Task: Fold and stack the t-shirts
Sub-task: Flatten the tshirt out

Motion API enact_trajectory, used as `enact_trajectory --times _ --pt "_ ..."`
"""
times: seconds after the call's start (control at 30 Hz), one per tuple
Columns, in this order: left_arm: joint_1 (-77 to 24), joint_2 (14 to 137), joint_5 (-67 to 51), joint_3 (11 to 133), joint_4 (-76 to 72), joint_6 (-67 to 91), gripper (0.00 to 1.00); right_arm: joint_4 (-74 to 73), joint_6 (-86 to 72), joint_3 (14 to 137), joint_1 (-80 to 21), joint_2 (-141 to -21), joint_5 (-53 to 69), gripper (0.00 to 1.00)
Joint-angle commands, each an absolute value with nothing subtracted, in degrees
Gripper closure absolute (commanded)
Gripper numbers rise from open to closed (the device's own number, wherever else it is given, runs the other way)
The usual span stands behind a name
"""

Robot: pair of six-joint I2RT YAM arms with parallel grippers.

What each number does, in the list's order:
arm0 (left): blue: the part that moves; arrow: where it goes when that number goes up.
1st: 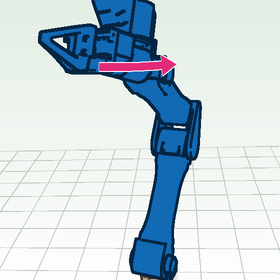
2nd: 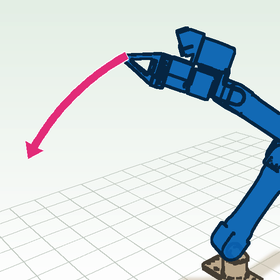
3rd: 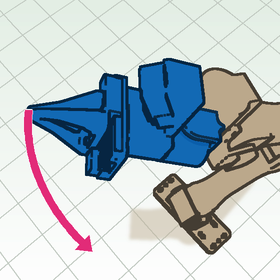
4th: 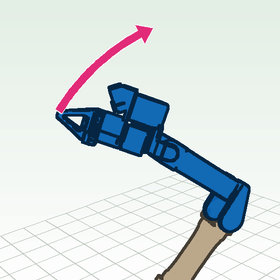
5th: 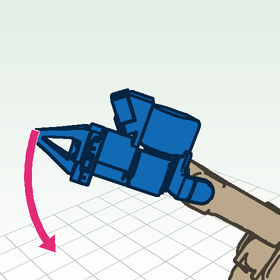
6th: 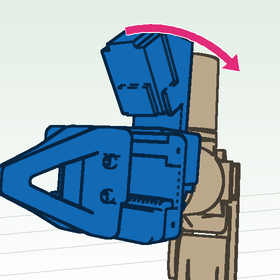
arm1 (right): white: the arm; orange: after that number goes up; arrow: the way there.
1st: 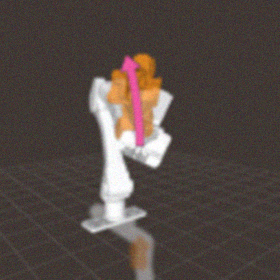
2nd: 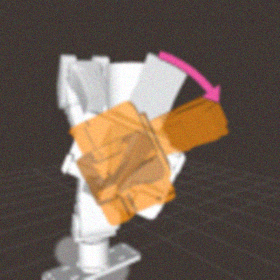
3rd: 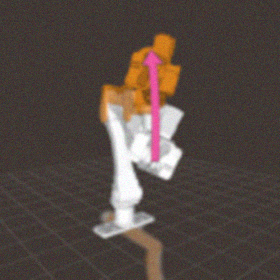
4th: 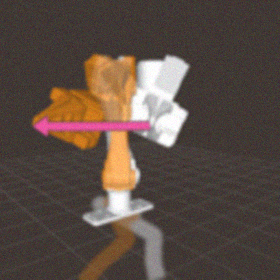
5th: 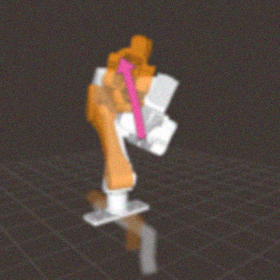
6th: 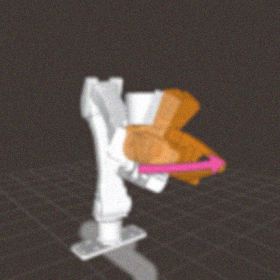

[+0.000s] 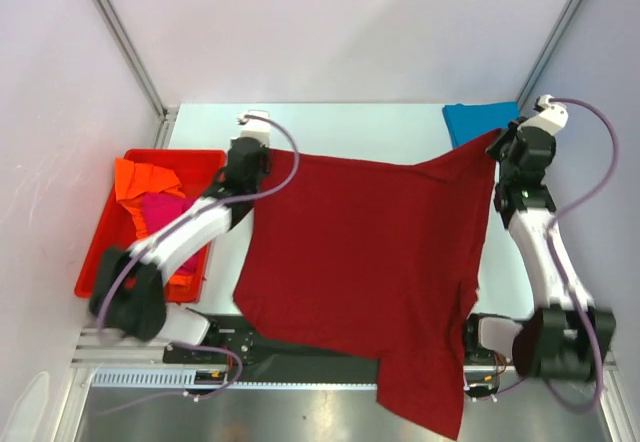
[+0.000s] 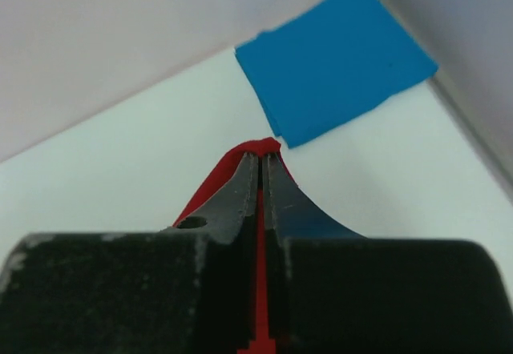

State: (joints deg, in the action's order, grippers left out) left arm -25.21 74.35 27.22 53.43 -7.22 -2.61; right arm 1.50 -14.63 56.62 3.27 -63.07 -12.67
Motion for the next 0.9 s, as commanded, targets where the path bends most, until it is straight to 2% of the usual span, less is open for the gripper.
enact_trajectory --times 0.0,0.13,0.3,0.53,0.7,0.87 --pt "-22.1 84.9 31.1 58.4 -15.9 -0.4 1.0 19.1 -18.4 55.9 6.0 -71.3 -9.1 1.0" --pt "-20.3 102.5 31.6 71.6 -11.8 -0.4 1.0 24.2 -18.8 59.2 7.8 -85.4 -4.0 1.0" --pt "-17.0 112.0 30.3 79.9 -11.8 -0.4 1.0 23.6 -18.3 69.7 8.0 -100.1 -0.7 1.0" --pt "-14.0 122.8 26.6 96.7 -5.2 0.7 1.0 16.9 -18.1 84.7 8.0 -110.9 1.1 1.0" --pt "-13.8 122.0 22.6 99.4 -2.6 0.7 1.0 11.0 -18.4 88.6 8.1 -109.6 1.0 1.0" --pt "-13.8 110.9 22.1 94.7 -3.3 3.2 1.0 6.5 -20.5 89.4 9.2 -101.1 1.1 1.0"
